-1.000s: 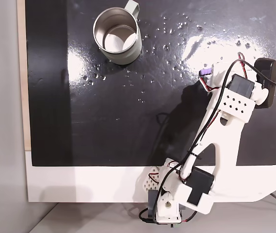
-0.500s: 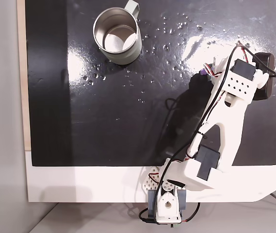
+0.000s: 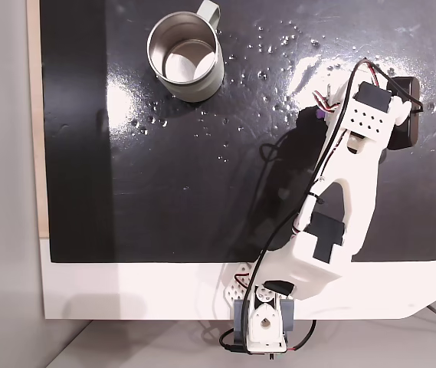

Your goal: Grasp a pengrip and put it in the cup.

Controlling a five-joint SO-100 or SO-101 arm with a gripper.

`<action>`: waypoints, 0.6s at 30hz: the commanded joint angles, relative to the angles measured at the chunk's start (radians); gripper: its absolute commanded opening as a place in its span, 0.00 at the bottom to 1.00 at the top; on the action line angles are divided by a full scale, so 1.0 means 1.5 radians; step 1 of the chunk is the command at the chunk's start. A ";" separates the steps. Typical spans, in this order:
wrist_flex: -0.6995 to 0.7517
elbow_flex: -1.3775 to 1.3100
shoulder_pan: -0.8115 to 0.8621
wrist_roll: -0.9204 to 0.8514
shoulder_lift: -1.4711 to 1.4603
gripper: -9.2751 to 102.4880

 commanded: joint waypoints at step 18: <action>0.182 -0.127 -0.017 0.044 0.165 0.08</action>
